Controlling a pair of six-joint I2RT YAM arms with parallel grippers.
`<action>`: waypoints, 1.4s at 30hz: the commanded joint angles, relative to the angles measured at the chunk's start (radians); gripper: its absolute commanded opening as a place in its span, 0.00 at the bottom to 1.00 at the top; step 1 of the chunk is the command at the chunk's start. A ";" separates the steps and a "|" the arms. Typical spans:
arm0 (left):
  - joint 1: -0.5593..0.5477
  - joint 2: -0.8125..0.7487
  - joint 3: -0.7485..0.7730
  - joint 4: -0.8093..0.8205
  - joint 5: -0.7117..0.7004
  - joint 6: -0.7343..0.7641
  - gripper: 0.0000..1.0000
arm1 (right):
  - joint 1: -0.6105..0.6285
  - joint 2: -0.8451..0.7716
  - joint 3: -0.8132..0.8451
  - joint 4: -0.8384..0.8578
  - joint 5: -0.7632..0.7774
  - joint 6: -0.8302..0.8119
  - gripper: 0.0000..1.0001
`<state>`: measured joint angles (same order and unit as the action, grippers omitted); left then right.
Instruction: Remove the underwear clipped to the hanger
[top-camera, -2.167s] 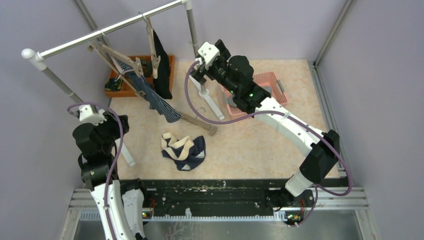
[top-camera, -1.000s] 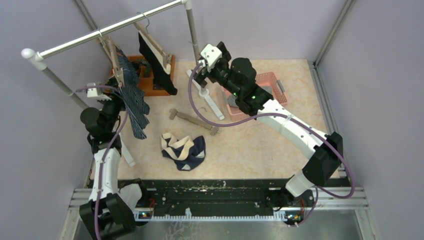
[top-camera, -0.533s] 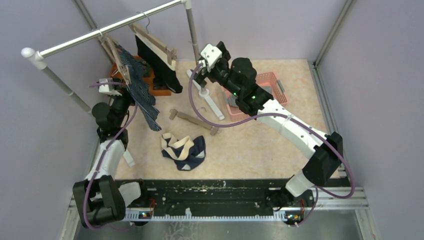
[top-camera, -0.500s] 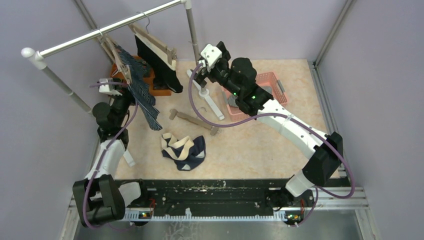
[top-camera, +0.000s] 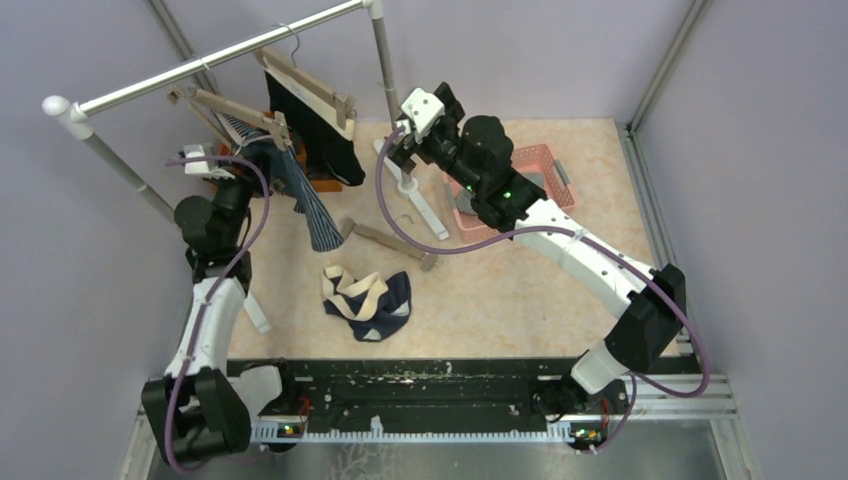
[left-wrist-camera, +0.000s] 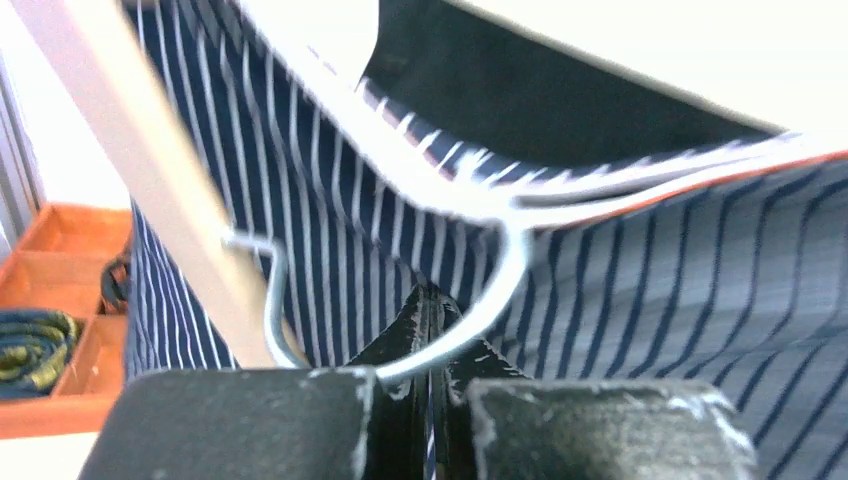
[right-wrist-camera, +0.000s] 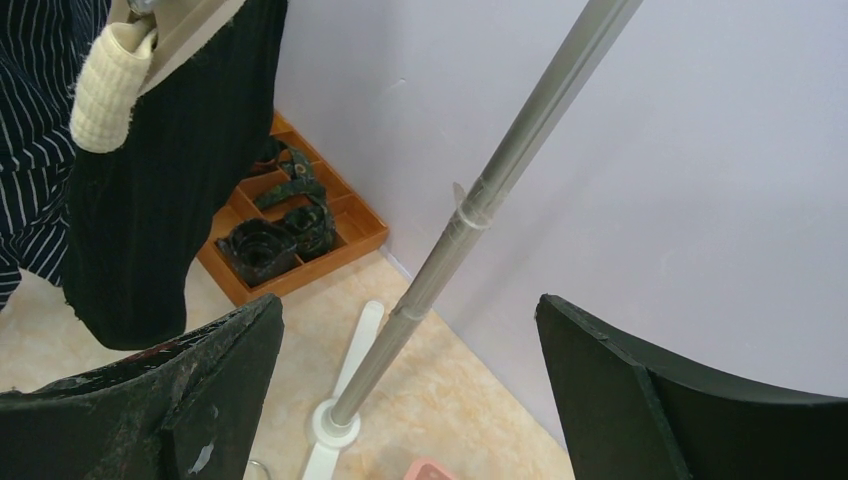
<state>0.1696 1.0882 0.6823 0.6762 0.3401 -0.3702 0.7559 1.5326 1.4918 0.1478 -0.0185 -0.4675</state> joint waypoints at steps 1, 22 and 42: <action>-0.006 -0.140 0.117 -0.174 -0.009 0.055 0.00 | -0.014 -0.021 -0.019 0.054 0.008 0.009 0.97; -0.008 -0.374 0.118 -0.575 -0.029 0.087 0.54 | -0.029 -0.081 -0.075 0.056 -0.050 0.096 0.99; -0.126 -0.228 -0.030 -0.348 -0.439 0.061 0.62 | -0.029 -0.095 -0.069 0.018 -0.054 0.073 0.99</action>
<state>0.1013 0.8112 0.6407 0.1783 -0.0586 -0.3210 0.7300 1.4876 1.4010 0.1551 -0.0662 -0.3836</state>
